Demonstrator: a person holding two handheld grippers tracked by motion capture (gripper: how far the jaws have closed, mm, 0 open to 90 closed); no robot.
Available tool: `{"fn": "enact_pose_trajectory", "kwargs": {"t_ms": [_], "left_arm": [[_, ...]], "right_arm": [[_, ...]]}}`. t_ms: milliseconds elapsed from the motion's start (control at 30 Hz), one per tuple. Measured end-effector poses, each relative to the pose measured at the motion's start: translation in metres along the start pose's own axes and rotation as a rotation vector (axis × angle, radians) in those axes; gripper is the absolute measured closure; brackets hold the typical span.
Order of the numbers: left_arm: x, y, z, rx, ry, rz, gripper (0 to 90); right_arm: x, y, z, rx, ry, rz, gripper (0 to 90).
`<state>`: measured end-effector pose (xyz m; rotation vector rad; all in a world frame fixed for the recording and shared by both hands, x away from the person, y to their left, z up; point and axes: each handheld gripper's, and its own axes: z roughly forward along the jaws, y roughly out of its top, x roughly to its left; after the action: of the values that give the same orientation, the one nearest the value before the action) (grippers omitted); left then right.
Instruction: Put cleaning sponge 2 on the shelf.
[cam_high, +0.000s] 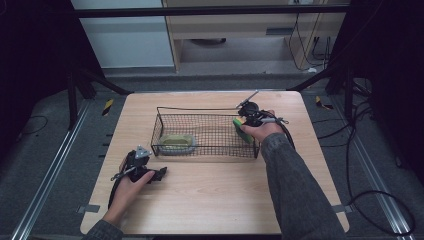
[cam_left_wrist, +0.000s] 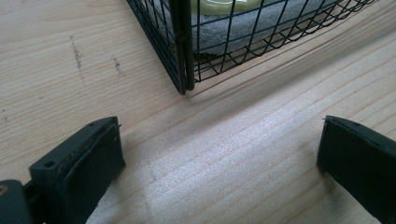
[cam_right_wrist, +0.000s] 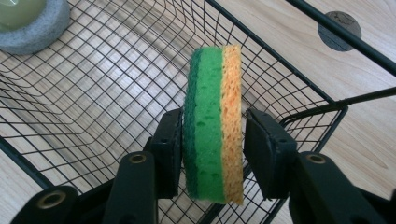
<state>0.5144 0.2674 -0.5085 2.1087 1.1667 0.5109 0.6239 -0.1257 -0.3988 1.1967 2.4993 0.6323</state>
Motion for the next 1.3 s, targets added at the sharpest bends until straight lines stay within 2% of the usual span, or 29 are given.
{"fn": "enact_pose_trajectory", "kwargs": {"t_ms": [167, 200, 933, 1067, 1167, 1300], "left_arm": [[0.000, 0.000, 0.000, 0.000, -0.001, 0.001, 0.0], [0.000, 0.000, 0.000, 0.001, -0.001, 0.002, 0.0], [0.000, 0.001, 0.001, 0.001, -0.002, 0.006, 0.0], [0.000, 0.001, 0.001, 0.001, -0.003, 0.007, 0.0], [-0.001, 0.001, 0.001, 0.001, -0.004, 0.007, 0.0], [-0.001, 0.001, 0.001, 0.001, -0.004, 0.007, 0.0]], "right_arm": [[0.007, 0.002, 0.003, 0.003, 0.016, -0.011, 57.5], [0.008, 0.003, 0.004, 0.004, 0.027, 0.000, 57.1], [0.026, 0.010, 0.013, 0.011, 0.069, -0.027, 51.2], [0.028, 0.010, 0.014, 0.012, 0.076, -0.026, 48.2], [0.030, 0.010, 0.016, 0.016, 0.085, -0.007, 40.4], [0.031, 0.011, 0.015, 0.001, 0.078, -0.010, 31.3]]}}
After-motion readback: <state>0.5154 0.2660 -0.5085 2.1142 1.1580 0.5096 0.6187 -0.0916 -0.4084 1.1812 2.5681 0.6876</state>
